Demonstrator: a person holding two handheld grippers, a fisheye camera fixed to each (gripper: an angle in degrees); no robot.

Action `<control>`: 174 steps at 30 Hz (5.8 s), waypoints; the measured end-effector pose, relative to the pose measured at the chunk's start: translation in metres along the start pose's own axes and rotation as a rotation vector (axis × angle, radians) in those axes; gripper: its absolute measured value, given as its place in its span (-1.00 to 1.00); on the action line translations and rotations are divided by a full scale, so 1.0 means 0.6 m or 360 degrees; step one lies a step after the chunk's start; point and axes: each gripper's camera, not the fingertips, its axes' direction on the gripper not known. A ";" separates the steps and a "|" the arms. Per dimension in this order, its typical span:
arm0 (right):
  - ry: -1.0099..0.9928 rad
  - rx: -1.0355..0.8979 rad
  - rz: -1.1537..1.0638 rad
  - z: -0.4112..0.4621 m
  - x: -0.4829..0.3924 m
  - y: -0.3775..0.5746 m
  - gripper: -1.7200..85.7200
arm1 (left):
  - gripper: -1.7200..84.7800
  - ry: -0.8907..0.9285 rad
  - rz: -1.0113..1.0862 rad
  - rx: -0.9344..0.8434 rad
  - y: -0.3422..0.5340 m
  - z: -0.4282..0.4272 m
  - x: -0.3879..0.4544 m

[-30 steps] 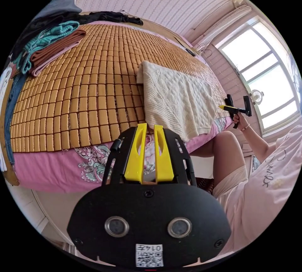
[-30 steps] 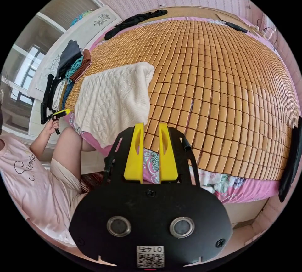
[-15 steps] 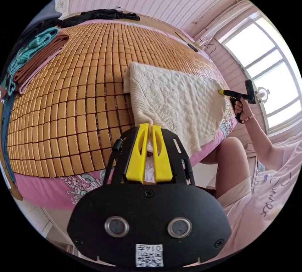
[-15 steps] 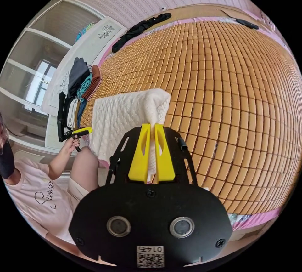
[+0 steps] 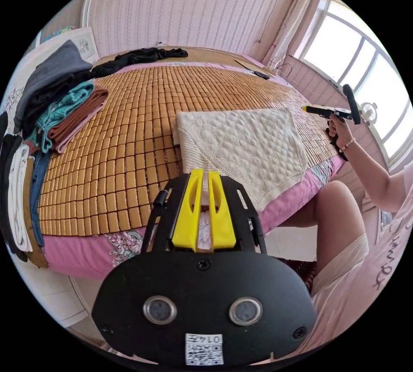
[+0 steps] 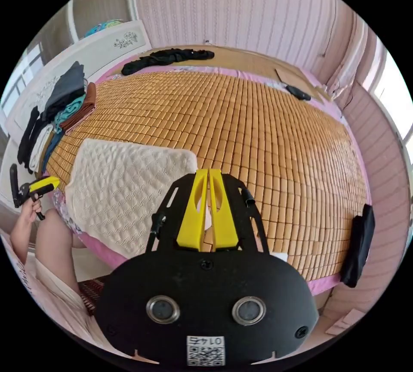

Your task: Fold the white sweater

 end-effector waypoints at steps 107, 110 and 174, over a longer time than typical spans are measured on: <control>-0.0430 -0.0458 -0.0478 0.003 -0.202 0.049 -0.58 | -0.68 0.0109 -0.0168 -0.0290 0.164 0.088 0.276; -0.0448 -0.0596 -0.0614 0.040 -0.220 0.013 -0.45 | -0.64 0.0106 -0.0273 -0.0311 0.159 0.107 0.262; 0.0212 -0.0354 0.1185 -0.327 0.996 0.642 -0.59 | -0.84 0.0760 0.0898 -0.0553 -0.576 0.642 1.402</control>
